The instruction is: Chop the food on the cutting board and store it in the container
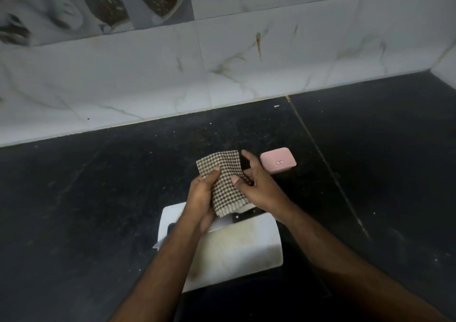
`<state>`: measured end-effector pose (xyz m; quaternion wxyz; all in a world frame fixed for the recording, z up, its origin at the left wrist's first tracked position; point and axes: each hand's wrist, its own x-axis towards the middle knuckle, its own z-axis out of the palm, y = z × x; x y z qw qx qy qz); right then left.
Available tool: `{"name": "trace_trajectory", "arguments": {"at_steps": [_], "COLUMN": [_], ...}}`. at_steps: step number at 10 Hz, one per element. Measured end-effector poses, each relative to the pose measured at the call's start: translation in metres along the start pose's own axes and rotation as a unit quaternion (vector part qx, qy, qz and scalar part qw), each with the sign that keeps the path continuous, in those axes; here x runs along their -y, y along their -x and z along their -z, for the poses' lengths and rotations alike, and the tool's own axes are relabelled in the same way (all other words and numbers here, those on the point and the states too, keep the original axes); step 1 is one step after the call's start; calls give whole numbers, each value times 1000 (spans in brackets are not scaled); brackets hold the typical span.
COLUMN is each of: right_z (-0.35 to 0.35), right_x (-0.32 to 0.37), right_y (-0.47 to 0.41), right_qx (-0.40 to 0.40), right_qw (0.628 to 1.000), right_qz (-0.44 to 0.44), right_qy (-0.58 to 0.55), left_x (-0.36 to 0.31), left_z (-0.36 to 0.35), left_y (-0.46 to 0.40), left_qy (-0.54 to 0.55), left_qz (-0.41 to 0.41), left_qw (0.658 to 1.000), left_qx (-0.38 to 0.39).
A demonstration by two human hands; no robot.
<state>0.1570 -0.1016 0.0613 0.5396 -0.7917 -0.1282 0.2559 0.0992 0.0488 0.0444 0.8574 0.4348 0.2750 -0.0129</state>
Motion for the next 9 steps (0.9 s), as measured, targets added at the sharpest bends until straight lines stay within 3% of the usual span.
{"name": "trace_trajectory", "arguments": {"at_steps": [2,4,5,9], "right_z": [-37,-67,-80,-98], "right_x": [7,25,16,11], "right_y": [-36,-69,-78,-51], "right_qx": [35,-36,-19,-36], "right_qw": [996,999,988,971], "right_qz": [-8,35,30,4], "right_qy": [-76,14,148,236], "left_x": [-36,-56,-58,-45], "left_z": [29,60,66,78], "left_y": [-2,-21,-19,3], "left_qy": [0,-110,-210,-315], "left_qz": [18,-45,-55,-131], "left_qw": [999,983,960,931], "left_qx": [-33,-142,-178,-129]}}
